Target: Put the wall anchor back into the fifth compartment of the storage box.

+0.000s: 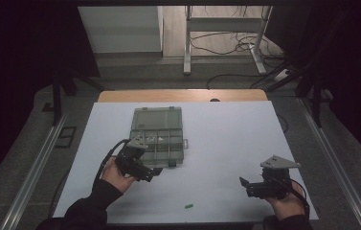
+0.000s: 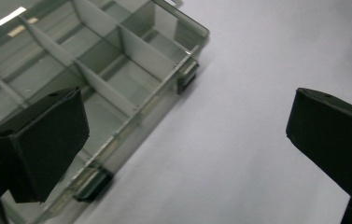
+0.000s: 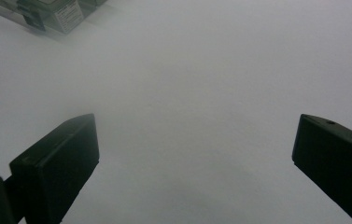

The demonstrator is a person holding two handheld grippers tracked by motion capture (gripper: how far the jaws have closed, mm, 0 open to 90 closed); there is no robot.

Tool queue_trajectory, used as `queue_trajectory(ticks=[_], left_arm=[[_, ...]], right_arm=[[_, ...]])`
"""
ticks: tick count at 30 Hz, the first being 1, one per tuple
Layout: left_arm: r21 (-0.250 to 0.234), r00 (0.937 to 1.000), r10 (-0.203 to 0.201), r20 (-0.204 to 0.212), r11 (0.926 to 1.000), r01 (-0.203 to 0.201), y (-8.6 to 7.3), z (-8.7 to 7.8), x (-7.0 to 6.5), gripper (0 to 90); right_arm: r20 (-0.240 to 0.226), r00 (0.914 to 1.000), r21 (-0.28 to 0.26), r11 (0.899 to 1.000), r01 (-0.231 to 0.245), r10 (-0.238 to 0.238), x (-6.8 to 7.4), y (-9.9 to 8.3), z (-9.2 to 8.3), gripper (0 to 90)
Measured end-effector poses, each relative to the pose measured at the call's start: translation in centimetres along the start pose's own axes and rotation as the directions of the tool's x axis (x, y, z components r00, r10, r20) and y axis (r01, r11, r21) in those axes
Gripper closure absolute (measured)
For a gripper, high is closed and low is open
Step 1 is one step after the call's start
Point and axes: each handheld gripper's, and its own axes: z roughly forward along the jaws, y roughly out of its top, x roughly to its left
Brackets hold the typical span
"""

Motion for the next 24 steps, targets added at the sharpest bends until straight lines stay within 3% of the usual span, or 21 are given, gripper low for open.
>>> queue_trajectory(ticks=[13, 24], left_arm=[[0.038, 0.9979, 0.048, 0.044, 0.9981, -0.049, 0.3, 1.6, -2.3, 0.0], [0.066, 0.9924, 0.075, 0.098, 0.9944, -0.082, 0.5, 3.2, -4.1, 0.0]], right_arm=[[0.000, 1.0000, 0.001, 1.000, 0.002, -0.002, 0.0, 0.0, 0.0, 1.0], [-0.001, 1.0000, 0.003, 1.000, 0.004, -0.004, 0.1, 0.0, 0.0, 1.0]])
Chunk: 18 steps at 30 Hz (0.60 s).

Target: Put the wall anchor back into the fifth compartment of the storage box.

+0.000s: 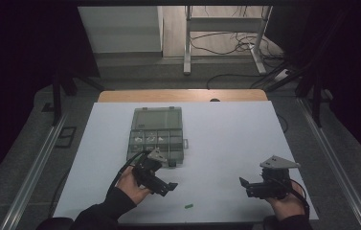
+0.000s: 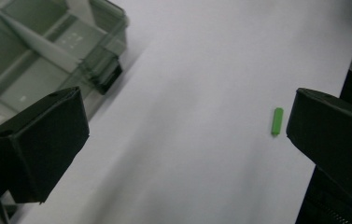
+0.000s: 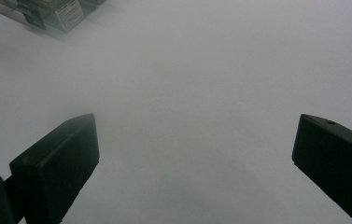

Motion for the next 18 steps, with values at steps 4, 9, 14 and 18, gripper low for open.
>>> queue_trajectory(ticks=[4, 9, 14, 18], left_arm=[[0.011, 0.9999, 0.010, 0.010, 0.9999, -0.010, 0.2, 0.6, -0.5, 0.0], [0.031, 0.9993, 0.031, 0.018, 0.9990, -0.032, 0.4, 1.4, -1.2, 0.0], [0.047, 0.9987, 0.042, 0.030, 0.9979, -0.043, 0.6, 2.2, -1.7, 0.0], [0.057, 0.9986, 0.036, 0.040, 0.9977, -0.038, 0.7, 2.8, -2.2, 0.0]], right_arm=[[0.000, 1.0000, 0.001, 1.000, 0.000, 0.000, 0.0, 0.0, 0.0, 1.0], [-0.001, 1.0000, 0.003, 1.000, 0.002, -0.002, 0.0, 0.0, 0.0, 1.1], [-0.002, 1.0000, 0.004, 1.000, 0.002, -0.002, 0.0, 0.0, 0.1, 1.1], [-0.002, 1.0000, 0.005, 1.000, 0.003, -0.003, 0.0, 0.0, 0.1, 1.0]])
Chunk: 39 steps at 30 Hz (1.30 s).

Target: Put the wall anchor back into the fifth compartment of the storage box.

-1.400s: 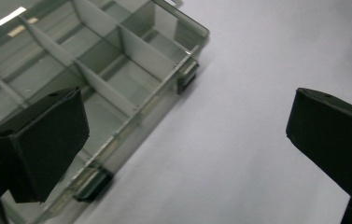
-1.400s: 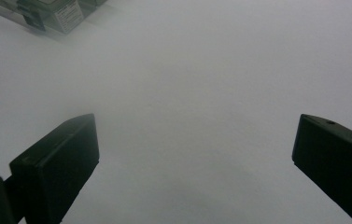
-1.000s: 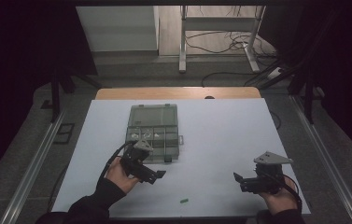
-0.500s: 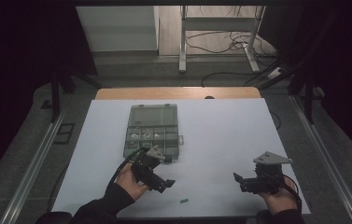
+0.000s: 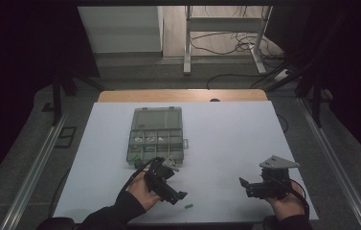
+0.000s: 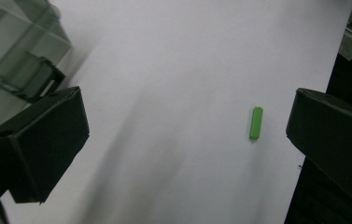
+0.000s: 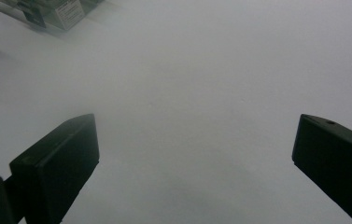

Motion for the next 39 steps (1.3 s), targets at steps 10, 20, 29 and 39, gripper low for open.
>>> queue_trajectory(ticks=[10, 20, 29, 39], left_arm=[[0.049, 0.9995, 0.032, 0.002, 0.9983, -0.032, 0.2, 1.5, -0.8, 0.1], [0.103, 0.9946, 0.096, 0.040, 0.9897, -0.099, 0.0, 2.7, -1.9, 28.2], [0.123, 0.9858, 0.142, 0.090, 0.9807, -0.152, -0.2, 3.4, -2.9, 60.4], [0.141, 0.9776, 0.200, 0.065, 0.9680, -0.208, -0.3, 3.5, -3.6, 84.5]], right_arm=[[-0.001, 1.0000, 0.003, 1.000, 0.001, -0.001, 0.0, 0.0, 0.0, 1.0], [-0.004, 1.0000, 0.007, 1.000, -0.001, 0.002, 0.0, 0.0, 0.1, 1.0], [-0.004, 1.0000, 0.007, 1.000, -0.002, 0.002, 0.0, 0.0, 0.1, 1.0], [-0.005, 1.0000, 0.008, 1.000, 0.001, -0.001, 0.0, 0.0, 0.1, 1.0]])
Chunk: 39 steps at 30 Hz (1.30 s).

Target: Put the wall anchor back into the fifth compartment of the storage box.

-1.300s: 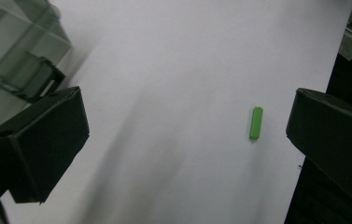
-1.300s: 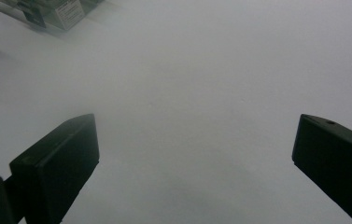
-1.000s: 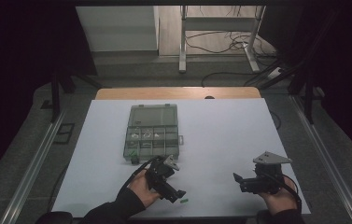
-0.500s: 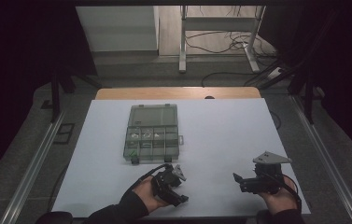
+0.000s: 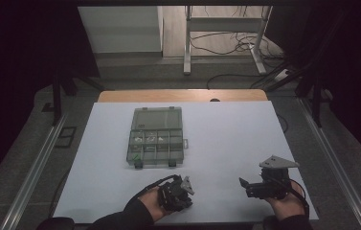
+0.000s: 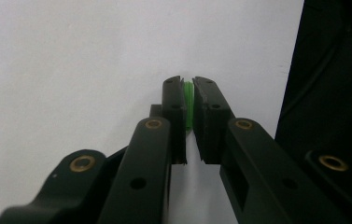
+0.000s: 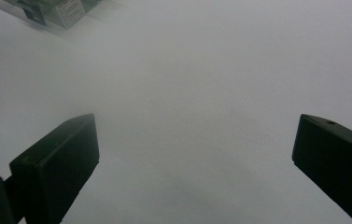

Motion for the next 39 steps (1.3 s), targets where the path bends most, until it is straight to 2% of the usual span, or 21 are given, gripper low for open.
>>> queue_trajectory(ticks=[8, 14, 21, 30, 39], left_arm=[[-0.019, 0.9993, -0.038, 0.004, 0.9991, 0.038, -0.1, -0.8, 0.9, 84.7], [-0.038, 0.9977, -0.067, -0.011, 0.9971, 0.066, -0.3, -1.6, 1.6, 84.7], [-0.050, 0.9957, -0.083, -0.041, 0.9955, 0.081, -0.8, -2.9, 2.6, 84.7], [-0.078, 0.9881, -0.132, -0.078, 0.9889, 0.126, -1.5, -4.6, 4.1, 84.7], [-0.094, 0.9749, -0.186, -0.123, 0.9801, 0.175, -2.2, -5.9, 5.4, 84.7]], right_arm=[[0.002, 1.0000, 0.001, 1.000, 0.000, 0.000, 0.0, 0.0, 0.0, 1.0], [0.002, 1.0000, 0.000, 1.000, 0.001, -0.001, 0.0, 0.0, 0.0, 1.0], [0.002, 1.0000, 0.000, 1.000, 0.001, -0.001, 0.0, 0.0, 0.0, 1.0], [0.004, 1.0000, 0.000, 1.000, 0.001, -0.001, 0.1, 0.0, 0.0, 1.0], [0.002, 1.0000, -0.001, 1.000, 0.000, 0.000, 0.0, 0.0, 0.0, 1.0]])
